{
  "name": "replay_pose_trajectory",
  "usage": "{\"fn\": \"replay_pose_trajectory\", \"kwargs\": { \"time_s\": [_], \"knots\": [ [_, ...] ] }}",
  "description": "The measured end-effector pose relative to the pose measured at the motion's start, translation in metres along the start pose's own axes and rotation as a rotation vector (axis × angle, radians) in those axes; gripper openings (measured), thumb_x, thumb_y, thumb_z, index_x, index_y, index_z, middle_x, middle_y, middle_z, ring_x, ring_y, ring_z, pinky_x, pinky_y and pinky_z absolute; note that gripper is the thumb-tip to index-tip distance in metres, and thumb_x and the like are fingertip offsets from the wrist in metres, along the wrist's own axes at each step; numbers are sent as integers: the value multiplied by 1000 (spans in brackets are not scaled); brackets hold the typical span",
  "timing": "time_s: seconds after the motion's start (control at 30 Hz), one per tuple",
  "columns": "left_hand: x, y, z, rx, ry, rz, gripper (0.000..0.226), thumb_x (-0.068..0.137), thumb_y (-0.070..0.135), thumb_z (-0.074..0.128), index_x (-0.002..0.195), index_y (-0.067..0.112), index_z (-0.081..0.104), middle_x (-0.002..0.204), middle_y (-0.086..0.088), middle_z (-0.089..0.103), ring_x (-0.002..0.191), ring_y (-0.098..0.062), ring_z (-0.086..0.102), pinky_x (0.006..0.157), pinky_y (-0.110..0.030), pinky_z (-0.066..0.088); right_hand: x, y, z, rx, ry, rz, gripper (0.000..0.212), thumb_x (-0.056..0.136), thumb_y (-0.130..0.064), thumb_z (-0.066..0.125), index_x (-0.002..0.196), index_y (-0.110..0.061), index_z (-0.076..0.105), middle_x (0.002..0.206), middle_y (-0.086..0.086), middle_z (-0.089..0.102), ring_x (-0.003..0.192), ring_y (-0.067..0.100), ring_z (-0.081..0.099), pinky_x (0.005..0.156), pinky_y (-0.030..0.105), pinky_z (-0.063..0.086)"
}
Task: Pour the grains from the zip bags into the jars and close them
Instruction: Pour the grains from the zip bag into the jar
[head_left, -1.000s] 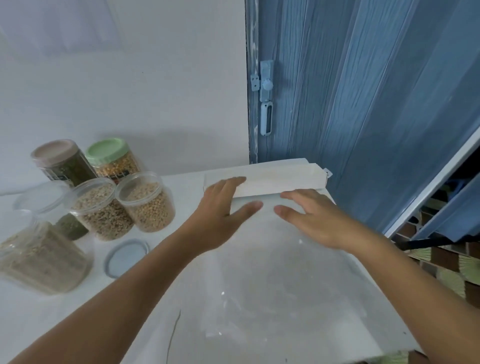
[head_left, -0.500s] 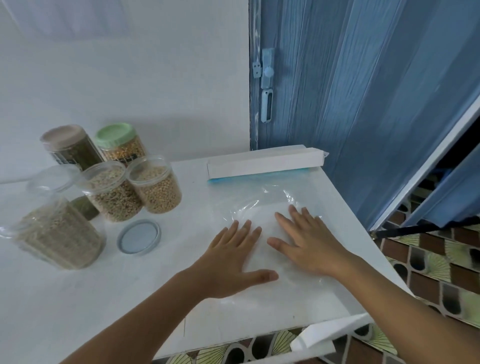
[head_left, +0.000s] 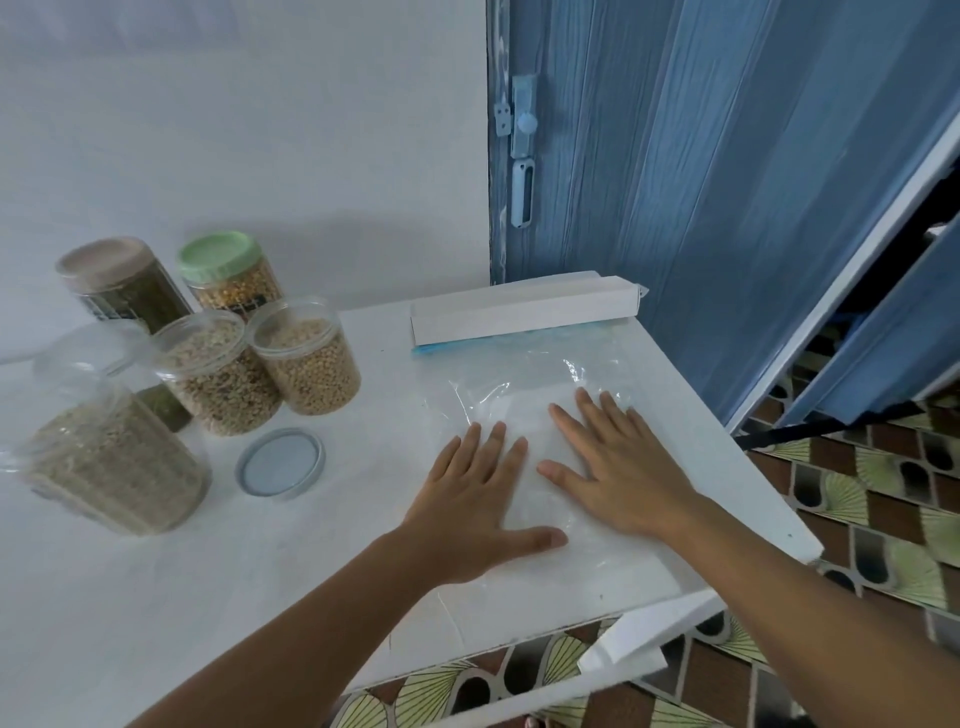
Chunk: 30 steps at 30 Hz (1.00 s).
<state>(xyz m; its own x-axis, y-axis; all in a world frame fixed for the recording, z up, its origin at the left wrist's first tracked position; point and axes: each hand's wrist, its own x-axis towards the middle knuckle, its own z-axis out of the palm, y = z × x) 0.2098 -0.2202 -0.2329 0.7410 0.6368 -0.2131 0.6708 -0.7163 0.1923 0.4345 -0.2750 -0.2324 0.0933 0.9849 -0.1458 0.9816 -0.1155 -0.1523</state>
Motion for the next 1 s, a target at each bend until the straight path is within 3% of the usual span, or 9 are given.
{"fn": "replay_pose_trajectory", "kwargs": {
  "time_s": [0.43, 0.53, 0.63, 0.73, 0.8, 0.9, 1.0],
  "knots": [
    [0, 0, 1, -27, 24, 4, 115, 80, 99, 24, 165, 31, -13, 169, 3, -29, 153, -20, -35, 129, -45, -12, -2, 0, 0, 32, -10, 0, 82, 96, -82, 14, 163, -42, -10, 171, -6, -23, 158, 19, -22, 129, 42, -9],
    [2, 1, 0, -77, 14, -1, 116, 79, 99, 29, 166, 32, -8, 170, 5, -25, 155, -19, -30, 129, -44, -11, 0, 5, -8, 198, -87, 13, 82, 96, -79, 33, 164, -46, 0, 172, -12, -18, 158, 13, -22, 128, 40, -10],
    [1, -3, -9, -355, 35, -48, 101, 83, 91, 44, 165, 36, 20, 174, 8, 1, 160, -12, -11, 130, -38, -2, 6, 12, -32, 415, -221, 42, 81, 97, -67, 52, 163, -46, 12, 173, -16, -8, 158, 9, -16, 128, 36, -6],
    [-8, -14, -26, -770, 244, -123, 63, 90, 71, 59, 143, 37, 58, 154, 16, 48, 148, -2, 36, 123, -27, 28, 13, 15, -51, 460, -272, 58, 84, 96, -61, 61, 164, -41, 17, 172, -14, 7, 159, 12, 2, 128, 37, 11],
    [-20, -23, -38, -719, 426, -122, 43, 94, 60, 62, 128, 36, 68, 131, 21, 62, 124, 6, 53, 110, -26, 44, 20, 12, -62, 393, -282, 61, 81, 96, -56, 65, 162, -42, 21, 168, -7, 19, 156, 18, 19, 124, 37, 24],
    [-47, -42, -53, -591, 670, -101, 15, 98, 39, 69, 111, 33, 73, 104, 21, 67, 103, -3, 62, 90, -28, 52, 30, -11, -79, 407, -218, 47, 69, 95, -52, 67, 156, -46, 33, 154, -4, 38, 142, 19, 40, 115, 36, 38],
    [-87, -71, -65, -375, 917, -112, 19, 97, 38, 70, 112, 26, 71, 96, 15, 58, 95, -5, 55, 85, -22, 46, 41, -58, -87, 463, -120, -40, 62, 93, -54, 70, 148, -44, 45, 135, -10, 48, 128, 13, 49, 107, 33, 45]
  ]
}}
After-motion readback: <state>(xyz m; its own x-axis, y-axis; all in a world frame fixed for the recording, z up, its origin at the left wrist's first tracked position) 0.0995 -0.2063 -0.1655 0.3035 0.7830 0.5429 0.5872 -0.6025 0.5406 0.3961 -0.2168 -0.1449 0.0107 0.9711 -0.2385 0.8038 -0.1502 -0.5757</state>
